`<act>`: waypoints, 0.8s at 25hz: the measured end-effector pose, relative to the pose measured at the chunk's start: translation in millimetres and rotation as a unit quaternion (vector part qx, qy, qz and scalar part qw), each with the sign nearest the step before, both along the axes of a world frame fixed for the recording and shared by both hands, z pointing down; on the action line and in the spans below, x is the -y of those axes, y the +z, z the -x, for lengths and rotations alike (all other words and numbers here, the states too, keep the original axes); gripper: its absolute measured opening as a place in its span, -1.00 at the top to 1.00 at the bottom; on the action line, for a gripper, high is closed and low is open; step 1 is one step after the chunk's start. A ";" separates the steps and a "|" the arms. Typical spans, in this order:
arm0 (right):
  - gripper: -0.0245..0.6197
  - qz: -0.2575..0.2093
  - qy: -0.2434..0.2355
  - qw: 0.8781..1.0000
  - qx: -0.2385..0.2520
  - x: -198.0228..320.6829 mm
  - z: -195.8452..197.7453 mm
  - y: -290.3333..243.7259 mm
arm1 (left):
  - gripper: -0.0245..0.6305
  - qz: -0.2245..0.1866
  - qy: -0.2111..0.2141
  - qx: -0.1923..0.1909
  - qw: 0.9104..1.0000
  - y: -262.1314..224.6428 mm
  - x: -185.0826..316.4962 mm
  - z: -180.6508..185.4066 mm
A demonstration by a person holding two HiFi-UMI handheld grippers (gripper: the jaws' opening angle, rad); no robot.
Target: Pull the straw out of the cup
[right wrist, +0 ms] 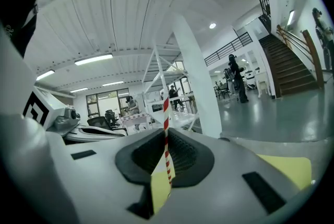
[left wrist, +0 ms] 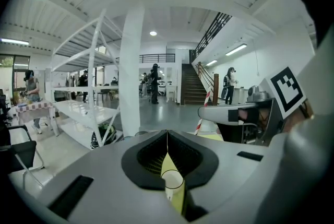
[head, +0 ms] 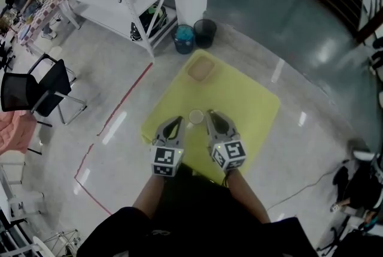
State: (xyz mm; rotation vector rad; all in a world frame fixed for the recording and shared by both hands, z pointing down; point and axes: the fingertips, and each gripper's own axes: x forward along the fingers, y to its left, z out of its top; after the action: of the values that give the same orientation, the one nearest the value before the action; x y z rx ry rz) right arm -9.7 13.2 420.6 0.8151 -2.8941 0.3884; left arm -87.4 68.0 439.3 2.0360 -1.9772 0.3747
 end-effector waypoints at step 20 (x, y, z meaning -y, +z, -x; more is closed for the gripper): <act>0.82 -0.021 -0.024 0.999 0.011 -5.6 2.0 -20.2 | 0.79 -0.007 -0.016 -0.001 1.000 -10.5 -3.8 -1.1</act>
State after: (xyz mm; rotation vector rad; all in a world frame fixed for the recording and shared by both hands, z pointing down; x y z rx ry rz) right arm -11.7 18.9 400.5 0.7498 -2.9451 0.3349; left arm -86.3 71.9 428.7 2.0108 -2.0136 0.3515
